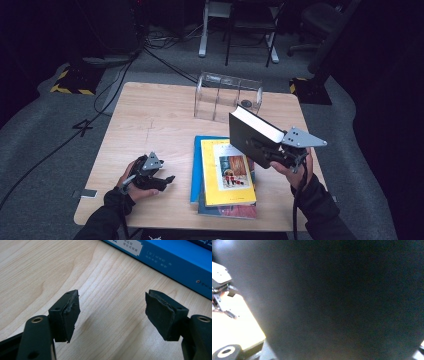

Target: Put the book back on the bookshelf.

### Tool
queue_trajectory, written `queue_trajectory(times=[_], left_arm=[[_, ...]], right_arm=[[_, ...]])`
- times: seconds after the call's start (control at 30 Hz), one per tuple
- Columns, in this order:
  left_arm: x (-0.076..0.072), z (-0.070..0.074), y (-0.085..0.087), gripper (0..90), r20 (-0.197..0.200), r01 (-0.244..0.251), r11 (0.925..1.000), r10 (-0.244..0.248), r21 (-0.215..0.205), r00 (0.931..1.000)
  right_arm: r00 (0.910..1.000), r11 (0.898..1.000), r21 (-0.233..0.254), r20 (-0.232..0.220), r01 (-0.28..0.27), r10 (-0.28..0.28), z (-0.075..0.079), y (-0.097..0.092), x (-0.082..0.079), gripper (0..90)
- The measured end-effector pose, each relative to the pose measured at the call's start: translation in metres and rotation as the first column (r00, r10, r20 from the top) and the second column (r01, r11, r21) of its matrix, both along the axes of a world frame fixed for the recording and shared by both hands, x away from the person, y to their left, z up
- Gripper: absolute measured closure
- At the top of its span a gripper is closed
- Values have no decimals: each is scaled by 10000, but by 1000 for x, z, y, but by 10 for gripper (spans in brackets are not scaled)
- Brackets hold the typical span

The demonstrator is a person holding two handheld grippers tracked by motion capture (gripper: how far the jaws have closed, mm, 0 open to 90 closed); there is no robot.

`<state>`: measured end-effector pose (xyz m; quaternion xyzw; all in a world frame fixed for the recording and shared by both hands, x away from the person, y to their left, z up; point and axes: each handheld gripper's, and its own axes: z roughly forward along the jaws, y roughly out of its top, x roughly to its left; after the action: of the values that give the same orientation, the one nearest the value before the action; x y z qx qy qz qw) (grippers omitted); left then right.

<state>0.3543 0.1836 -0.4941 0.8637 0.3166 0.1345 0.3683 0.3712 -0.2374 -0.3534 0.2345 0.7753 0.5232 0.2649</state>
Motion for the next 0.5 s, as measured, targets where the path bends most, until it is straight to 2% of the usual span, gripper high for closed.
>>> queue_trajectory(times=[0.17, 0.33, 0.5], left_arm=[[2, -2, -2, 268, -106, -19, 9999, 20, 119, 9999], [4, -3, 0, 266, -162, -28, 9999, 30, 124, 9999], [5, -3, 0, 268, -217, -36, 10000, 38, 87, 9998]], right_arm=[[9995, 9993, -329, -281, -148, 139, 11, 3, 11, 522], [9983, 9996, -286, -581, 48, -65, 21, 6, 23, 534], [9986, 9990, -300, -399, 337, -349, 33, 7, 29, 539]])
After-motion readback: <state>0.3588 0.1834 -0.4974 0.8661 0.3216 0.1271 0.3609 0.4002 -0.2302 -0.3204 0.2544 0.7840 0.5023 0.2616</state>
